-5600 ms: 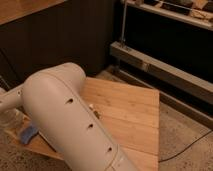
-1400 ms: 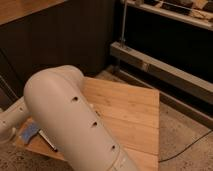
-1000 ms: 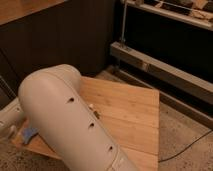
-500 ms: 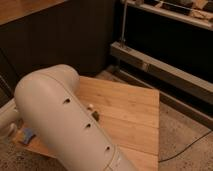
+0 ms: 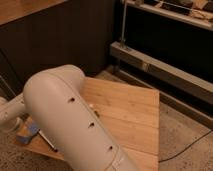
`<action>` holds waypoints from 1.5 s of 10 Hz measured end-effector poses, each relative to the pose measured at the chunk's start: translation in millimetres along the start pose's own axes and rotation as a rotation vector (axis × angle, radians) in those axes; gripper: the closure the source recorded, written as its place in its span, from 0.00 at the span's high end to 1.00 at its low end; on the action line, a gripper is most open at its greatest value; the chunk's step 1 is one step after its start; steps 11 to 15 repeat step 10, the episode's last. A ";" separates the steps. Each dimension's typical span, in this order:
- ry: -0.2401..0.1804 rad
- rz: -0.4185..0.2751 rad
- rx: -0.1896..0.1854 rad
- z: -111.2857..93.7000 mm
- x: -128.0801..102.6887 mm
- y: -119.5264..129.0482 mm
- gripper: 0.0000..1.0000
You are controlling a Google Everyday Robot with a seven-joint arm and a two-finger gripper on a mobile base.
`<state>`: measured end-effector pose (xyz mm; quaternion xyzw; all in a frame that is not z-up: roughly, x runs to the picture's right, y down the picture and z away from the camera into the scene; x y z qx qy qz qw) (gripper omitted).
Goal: Place the white sponge in the ceramic cup
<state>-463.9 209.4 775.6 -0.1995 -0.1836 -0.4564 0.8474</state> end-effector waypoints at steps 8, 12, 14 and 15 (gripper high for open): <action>0.027 -0.013 -0.048 8.9 16.9 13.1 0.65; 0.035 -0.022 -0.045 2.6 17.7 15.7 0.65; 0.035 -0.022 -0.045 2.6 17.7 15.7 0.65; 0.035 -0.022 -0.045 2.6 17.7 15.7 0.65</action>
